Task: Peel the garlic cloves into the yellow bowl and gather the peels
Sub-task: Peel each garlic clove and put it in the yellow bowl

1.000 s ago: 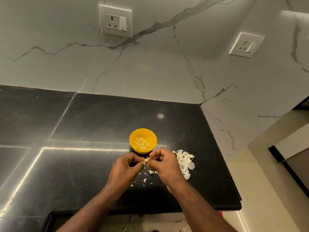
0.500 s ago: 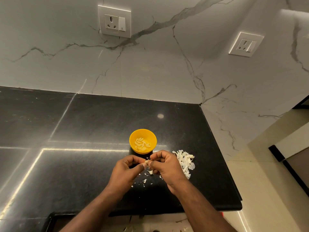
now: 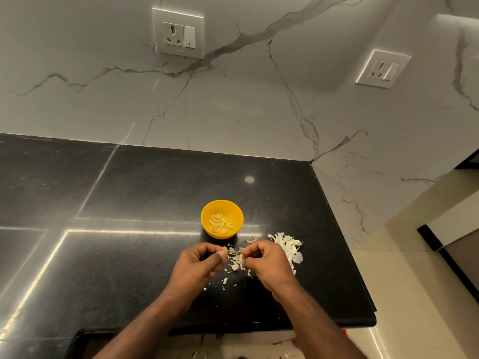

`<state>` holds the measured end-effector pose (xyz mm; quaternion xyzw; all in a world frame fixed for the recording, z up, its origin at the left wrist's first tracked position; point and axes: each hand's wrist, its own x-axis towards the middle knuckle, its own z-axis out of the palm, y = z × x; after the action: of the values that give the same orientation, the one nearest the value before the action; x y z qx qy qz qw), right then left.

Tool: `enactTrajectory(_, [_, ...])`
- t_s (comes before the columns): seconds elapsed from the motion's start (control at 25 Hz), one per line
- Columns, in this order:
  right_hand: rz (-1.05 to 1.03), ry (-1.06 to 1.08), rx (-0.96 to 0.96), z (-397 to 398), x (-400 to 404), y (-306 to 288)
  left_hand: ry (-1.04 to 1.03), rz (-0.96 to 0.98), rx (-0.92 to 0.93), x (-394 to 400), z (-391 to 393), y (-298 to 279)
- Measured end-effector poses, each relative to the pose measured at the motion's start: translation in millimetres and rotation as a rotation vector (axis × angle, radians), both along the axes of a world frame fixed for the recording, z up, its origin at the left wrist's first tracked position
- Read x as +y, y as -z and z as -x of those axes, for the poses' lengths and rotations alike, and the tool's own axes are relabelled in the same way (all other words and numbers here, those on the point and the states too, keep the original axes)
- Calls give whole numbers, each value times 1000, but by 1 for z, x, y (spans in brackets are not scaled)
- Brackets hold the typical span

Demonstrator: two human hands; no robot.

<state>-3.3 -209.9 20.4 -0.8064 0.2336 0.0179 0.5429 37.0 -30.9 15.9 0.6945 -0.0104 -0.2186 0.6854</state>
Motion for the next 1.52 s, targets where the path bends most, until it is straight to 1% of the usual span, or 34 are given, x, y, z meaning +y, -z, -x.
enactTrajectory(0.08, [43,-8,9,1,-2,-1,2,-18,-6,0,0,-1])
enactTrajectory(0.24, [29,4,-31,-1,0,-5,37,-94,-71,2,-1,0])
enactTrajectory(0.44, [-96,-62,-120,-2,9,-14,37,-188,-136,1,-1,-2])
enactTrajectory(0.56, [-50,-132,-141,-2,13,-15,57,-232,-168,1,-1,-2])
enactTrajectory(0.64, [-35,-141,-146,-2,15,-13,61,-257,-184,1,-1,-3])
enactTrajectory(0.92, [17,-127,-161,-1,18,-11,58,-228,-211,3,2,-7])
enactTrajectory(1.2, [192,-134,-208,2,29,-13,36,-243,-251,3,4,-8])
enactTrajectory(1.28, [181,-124,-216,1,28,-12,35,-227,-244,3,4,-9])
enactTrajectory(1.4, [107,-94,-215,-1,22,-11,5,-205,-212,3,3,-10])
enactTrajectory(1.52, [54,-127,-219,0,21,-12,-3,-211,-204,3,2,-8])
